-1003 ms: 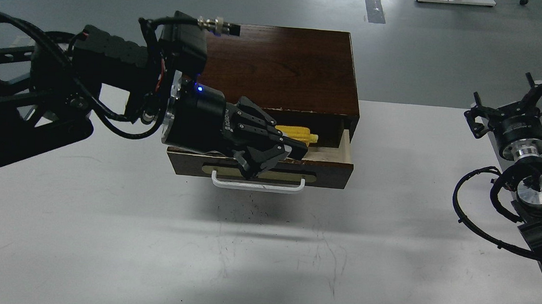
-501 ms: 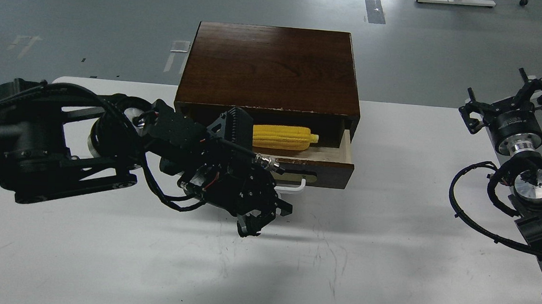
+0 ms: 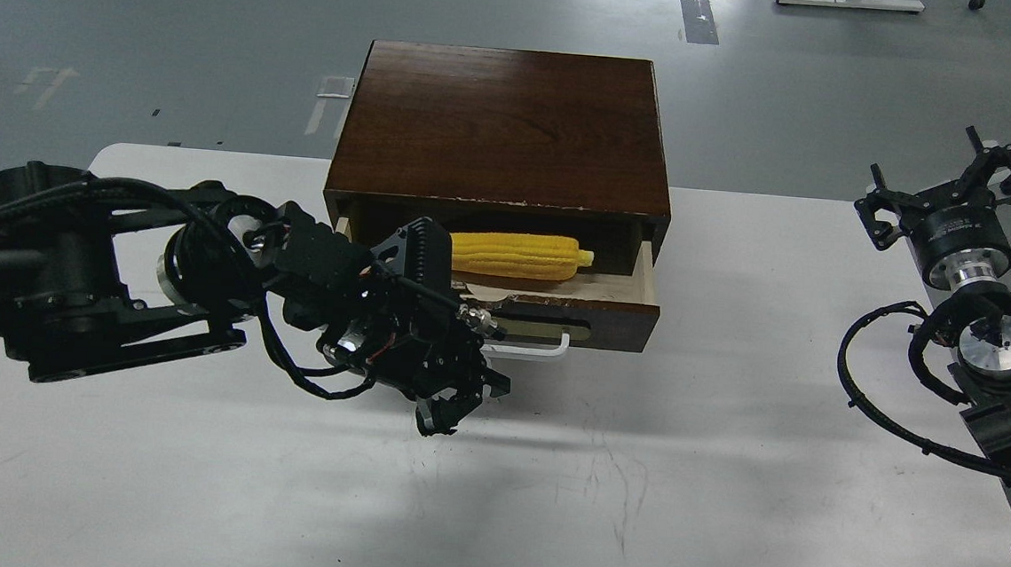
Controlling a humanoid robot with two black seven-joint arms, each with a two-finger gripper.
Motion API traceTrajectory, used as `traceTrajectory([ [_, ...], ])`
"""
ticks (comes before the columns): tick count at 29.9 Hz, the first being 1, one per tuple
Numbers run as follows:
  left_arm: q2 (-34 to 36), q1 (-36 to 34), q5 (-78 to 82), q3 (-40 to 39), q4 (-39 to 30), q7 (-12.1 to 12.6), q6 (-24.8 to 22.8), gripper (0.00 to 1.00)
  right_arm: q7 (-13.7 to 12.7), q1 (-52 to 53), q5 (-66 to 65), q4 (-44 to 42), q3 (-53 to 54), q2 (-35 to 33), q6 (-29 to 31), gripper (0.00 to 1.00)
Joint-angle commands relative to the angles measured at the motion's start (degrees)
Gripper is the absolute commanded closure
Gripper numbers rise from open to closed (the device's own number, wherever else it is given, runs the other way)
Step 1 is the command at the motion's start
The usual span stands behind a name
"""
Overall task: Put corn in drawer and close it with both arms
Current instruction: 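Push the drawer front with the left gripper into the box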
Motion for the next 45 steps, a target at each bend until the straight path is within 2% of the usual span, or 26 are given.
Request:
traceTrajectory([
  [1, 0.25, -0.19, 0.00, -0.01, 0.43, -0.03, -0.01, 1.00, 0.00, -0.01, 0.00, -0.01, 0.01, 0.02, 0.00, 0.00],
  [11, 0.16, -1.24, 0.00, -0.18, 5.00, 0.06, -0.01, 1.00, 0.00, -0.10, -0.35, -0.28, -0.34, -0.07, 0.00, 0.00],
  [26, -0.02, -1.60, 0.00, -0.10, 5.36, 0.06, -0.01, 1.00, -0.09, 1.13, -0.70, -0.28, -2.01, -1.30, 0.00, 0.00],
  [45, -0.63, -2.30, 0.00, -0.18, 11.68, 0.06, -0.01, 1.00, -0.09, 2.19, -0.70, -0.36, -1.93, -3.67, 0.00, 0.00],
])
